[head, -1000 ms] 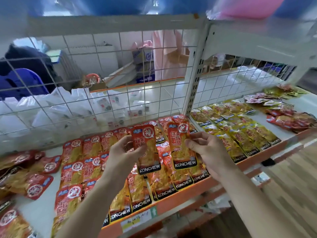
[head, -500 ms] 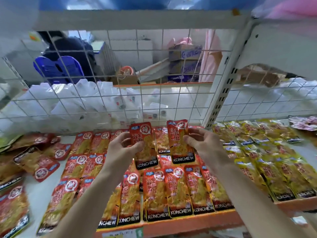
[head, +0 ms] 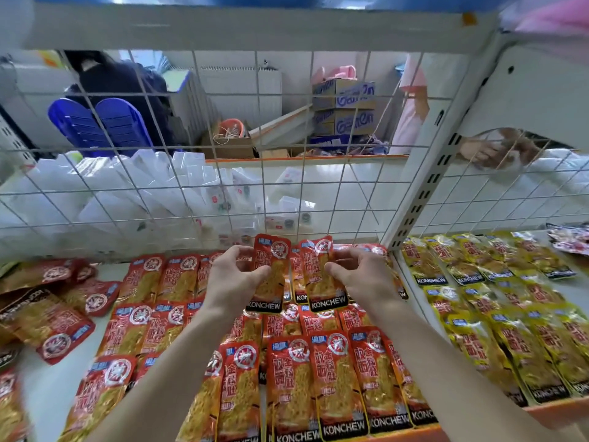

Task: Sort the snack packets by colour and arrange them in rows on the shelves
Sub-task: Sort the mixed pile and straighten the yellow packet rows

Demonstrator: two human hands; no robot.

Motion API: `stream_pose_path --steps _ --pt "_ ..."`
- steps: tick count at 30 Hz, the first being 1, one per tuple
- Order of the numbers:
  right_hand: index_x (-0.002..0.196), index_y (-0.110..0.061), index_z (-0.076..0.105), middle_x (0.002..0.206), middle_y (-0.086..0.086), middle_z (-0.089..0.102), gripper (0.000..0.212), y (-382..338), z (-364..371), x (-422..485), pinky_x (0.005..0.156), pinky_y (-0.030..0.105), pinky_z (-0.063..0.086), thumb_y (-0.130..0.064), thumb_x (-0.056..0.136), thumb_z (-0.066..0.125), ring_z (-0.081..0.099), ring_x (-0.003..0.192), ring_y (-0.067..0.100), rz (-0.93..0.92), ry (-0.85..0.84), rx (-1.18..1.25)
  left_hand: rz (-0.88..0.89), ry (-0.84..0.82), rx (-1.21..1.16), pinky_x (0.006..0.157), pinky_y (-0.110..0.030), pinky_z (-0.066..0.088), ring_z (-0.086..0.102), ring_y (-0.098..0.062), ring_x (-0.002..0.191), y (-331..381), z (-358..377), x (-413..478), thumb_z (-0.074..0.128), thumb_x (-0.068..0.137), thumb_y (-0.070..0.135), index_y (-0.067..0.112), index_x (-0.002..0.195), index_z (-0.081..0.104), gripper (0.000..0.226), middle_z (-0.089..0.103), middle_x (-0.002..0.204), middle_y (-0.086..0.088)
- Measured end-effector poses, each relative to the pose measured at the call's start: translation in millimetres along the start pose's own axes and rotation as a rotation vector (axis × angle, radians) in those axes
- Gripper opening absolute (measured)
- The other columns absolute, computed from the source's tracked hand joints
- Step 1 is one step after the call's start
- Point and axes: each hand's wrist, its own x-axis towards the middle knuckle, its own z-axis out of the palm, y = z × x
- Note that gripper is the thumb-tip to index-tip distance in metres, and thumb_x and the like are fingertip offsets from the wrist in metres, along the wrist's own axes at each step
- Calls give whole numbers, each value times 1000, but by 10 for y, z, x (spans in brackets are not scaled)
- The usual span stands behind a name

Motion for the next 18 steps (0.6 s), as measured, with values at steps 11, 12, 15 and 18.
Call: stream_pose_path --steps 11,12,15,18 --pt "124 -12 62 95 -7 60 36 24 280 158 71 8 44 -16 90 71 60 90 10 -126 61 -271 150 57 376 57 -3 44 57 3 73 -104 28 122 78 86 20 9 121 60 41 59 82 13" --pt "126 -12 60 97 -4 62 38 33 305 159 75 12 46 -16 89 72 62 92 13 -139 65 -292 156 62 413 58 -3 44 56 3 73 -123 32 127 78 86 22 7 122 60 42 59 81 13" --pt "132 -10 55 99 2 65 45 48 359 138 80 21 53 -14 90 71 62 90 16 -186 77 -358 157 89 569 69 -15 50 61 -11 79 -198 40 158 76 86 37 9 122 61 47 63 87 5" --pt "135 -9 53 108 5 67 48 54 393 103 87 19 49 -13 91 70 64 100 18 -241 83 -412 152 126 738 90 -39 51 60 -22 101 -259 52 186 71 86 51 12 124 61 56 66 106 -4"
